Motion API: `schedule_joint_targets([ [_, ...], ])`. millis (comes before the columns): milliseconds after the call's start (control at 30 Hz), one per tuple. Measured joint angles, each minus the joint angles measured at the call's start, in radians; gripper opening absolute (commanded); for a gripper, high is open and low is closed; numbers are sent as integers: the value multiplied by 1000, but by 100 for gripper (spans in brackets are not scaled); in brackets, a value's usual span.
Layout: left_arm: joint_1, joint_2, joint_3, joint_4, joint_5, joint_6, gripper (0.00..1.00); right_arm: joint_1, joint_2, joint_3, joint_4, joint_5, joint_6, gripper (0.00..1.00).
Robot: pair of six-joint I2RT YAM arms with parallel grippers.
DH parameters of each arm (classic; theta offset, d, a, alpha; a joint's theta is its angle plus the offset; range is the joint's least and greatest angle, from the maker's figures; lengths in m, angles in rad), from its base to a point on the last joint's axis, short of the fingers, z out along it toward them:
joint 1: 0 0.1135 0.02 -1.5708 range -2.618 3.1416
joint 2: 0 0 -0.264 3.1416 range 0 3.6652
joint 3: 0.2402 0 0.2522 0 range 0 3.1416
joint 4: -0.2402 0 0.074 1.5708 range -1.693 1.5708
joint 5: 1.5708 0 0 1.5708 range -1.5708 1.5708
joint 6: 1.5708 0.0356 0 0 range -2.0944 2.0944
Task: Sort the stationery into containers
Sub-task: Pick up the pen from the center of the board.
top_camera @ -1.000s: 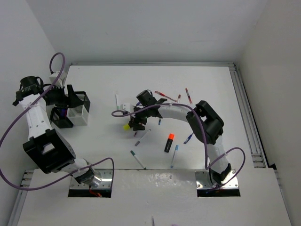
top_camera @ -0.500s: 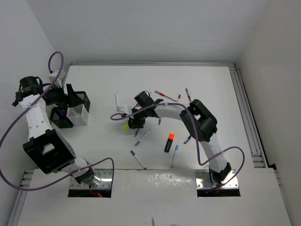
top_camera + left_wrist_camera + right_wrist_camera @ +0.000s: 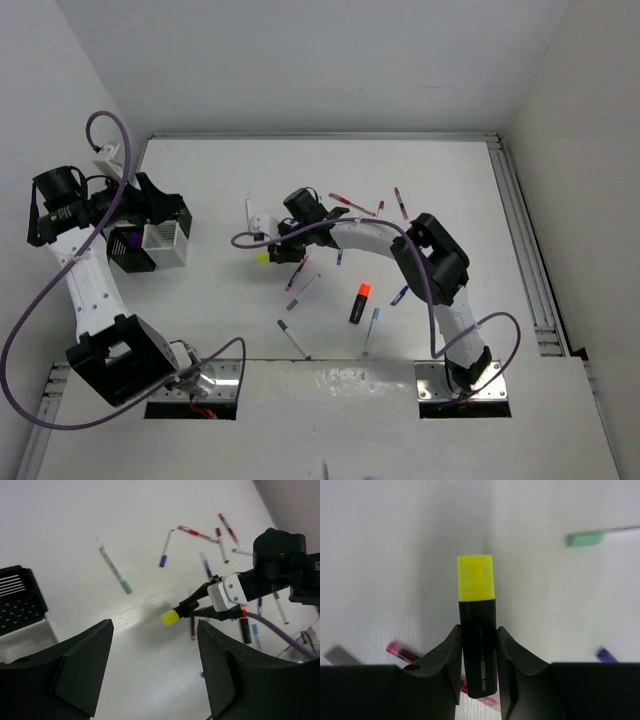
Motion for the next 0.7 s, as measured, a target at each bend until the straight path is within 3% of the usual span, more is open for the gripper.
schedule_joint_targets([
  [133,-29,-72,-69,138,67,-242,73,0,-116,-3,98,55,196,0],
  [333,-165,-200,-217,394,52,-557,72,19,-257,58,224,169,452,0],
  [500,-271,-223,-230,513,9,-690,70,85,-266,125,257,238,555,0],
  [700,-323,-220,-230,589,-72,-797,64,137,-266,134,251,329,590,0],
])
